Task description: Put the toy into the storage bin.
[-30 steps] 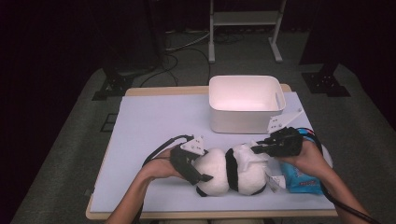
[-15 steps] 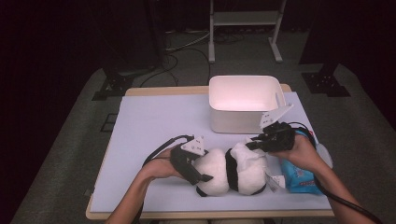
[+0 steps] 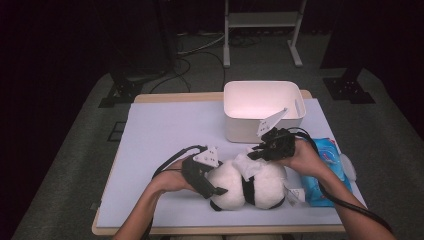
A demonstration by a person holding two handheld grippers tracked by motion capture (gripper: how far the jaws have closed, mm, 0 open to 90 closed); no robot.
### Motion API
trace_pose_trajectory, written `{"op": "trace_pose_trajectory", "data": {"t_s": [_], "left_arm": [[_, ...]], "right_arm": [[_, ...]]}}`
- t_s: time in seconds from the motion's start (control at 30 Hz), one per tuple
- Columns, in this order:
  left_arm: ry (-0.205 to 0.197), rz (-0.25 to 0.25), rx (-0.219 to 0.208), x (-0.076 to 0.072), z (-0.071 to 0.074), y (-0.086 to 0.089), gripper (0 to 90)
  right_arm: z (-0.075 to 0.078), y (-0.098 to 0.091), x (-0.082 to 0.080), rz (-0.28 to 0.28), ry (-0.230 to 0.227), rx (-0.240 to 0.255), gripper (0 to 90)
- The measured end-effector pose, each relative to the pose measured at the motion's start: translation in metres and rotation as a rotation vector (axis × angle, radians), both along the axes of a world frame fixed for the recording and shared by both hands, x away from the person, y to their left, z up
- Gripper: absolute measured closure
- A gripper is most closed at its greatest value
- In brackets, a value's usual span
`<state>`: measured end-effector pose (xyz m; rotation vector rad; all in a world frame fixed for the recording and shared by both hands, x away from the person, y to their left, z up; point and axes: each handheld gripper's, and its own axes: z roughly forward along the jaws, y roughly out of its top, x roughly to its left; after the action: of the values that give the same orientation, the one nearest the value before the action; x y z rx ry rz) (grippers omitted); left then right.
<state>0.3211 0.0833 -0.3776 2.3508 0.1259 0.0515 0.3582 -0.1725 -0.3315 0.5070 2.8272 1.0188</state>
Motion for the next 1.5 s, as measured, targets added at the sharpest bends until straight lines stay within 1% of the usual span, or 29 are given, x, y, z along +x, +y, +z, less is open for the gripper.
{"op": "trace_pose_trajectory", "data": {"t_s": [0.07, 0.2, 0.33, 0.5, 0.63, 0.77, 0.97, 1.03, 1.13, 1.33, 1.37, 1.43, 1.5], "left_arm": [[0.000, -0.001, 0.003, 0.000, 0.000, 0.000, 13.9], [0.005, 0.002, 0.000, 0.000, 0.000, 0.000, 13.9], [0.008, 0.004, 0.001, 0.001, 0.000, 0.000, 13.9], [0.017, 0.010, 0.000, 0.001, 0.000, 0.000, 13.9], [0.035, 0.030, -0.011, 0.004, -0.001, 0.000, 13.9], [0.048, 0.051, -0.021, 0.007, -0.002, 0.000, 13.9], [0.059, 0.073, -0.024, 0.010, -0.002, -0.002, 13.7], [0.058, 0.074, -0.018, 0.011, -0.001, -0.003, 13.7], [0.066, 0.088, -0.022, 0.011, -0.001, -0.004, 13.6], [0.066, 0.093, -0.017, 0.012, 0.000, -0.006, 13.6], [0.067, 0.093, -0.013, 0.013, 0.000, -0.007, 13.6], [0.066, 0.095, -0.011, 0.013, 0.001, -0.008, 13.6], [0.061, 0.089, -0.003, 0.014, 0.001, -0.008, 13.6]], "right_arm": [[0.001, -0.005, 0.000, -0.009, -0.010, -0.001, 81.5], [0.001, -0.021, -0.003, -0.048, -0.007, 0.007, 81.5], [0.001, -0.040, -0.007, -0.080, -0.012, 0.025, 81.5], [0.000, -0.063, -0.018, -0.131, -0.016, 0.059, 81.5], [-0.004, -0.079, -0.025, -0.156, -0.019, 0.073, 81.5], [-0.010, -0.088, -0.033, -0.170, -0.014, 0.080, 81.5], [-0.016, -0.094, -0.047, -0.174, -0.014, 0.090, 81.5], [-0.016, -0.094, -0.051, -0.172, -0.015, 0.095, 81.5], [-0.016, -0.093, -0.057, -0.164, -0.021, 0.100, 81.5], [-0.010, -0.085, -0.064, -0.141, -0.035, 0.095, 81.5], [-0.009, -0.083, -0.064, -0.134, -0.034, 0.098, 81.5], [-0.007, -0.078, -0.065, -0.125, -0.040, 0.086, 81.5], [-0.006, -0.072, -0.066, -0.109, -0.043, 0.084, 81.4]]}}
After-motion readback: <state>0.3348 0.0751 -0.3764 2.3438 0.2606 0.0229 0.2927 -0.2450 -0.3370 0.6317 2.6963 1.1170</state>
